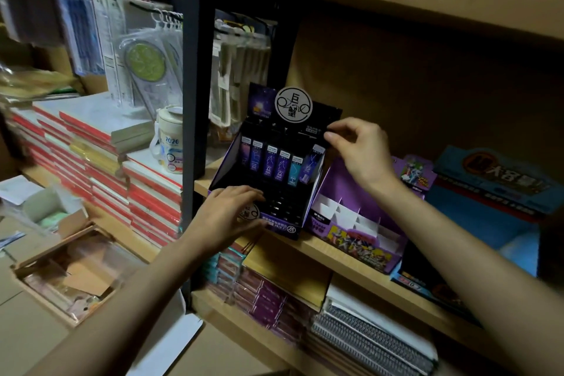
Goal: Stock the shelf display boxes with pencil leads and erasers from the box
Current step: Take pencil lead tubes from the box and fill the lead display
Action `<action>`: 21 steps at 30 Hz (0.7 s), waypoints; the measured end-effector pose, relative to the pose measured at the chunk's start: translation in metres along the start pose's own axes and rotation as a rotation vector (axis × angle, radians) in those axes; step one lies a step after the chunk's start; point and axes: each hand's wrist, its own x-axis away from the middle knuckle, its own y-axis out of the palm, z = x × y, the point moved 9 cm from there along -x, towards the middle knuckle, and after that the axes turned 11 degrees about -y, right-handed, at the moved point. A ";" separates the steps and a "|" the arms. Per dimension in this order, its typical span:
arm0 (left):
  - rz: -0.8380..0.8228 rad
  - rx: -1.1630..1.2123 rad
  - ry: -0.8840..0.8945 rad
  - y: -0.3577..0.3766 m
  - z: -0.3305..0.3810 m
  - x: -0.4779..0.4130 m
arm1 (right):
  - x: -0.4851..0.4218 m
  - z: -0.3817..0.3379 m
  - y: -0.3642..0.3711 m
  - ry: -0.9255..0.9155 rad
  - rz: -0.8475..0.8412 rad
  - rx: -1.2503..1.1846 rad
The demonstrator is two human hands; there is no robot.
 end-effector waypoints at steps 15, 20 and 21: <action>0.053 0.069 -0.021 0.000 -0.005 0.000 | 0.004 0.001 0.017 -0.042 -0.089 0.087; 0.052 0.078 -0.023 0.000 -0.006 0.000 | 0.006 0.005 0.026 -0.024 -0.088 0.093; 0.052 0.076 -0.024 0.001 -0.007 0.000 | 0.007 0.006 0.026 -0.029 -0.089 0.112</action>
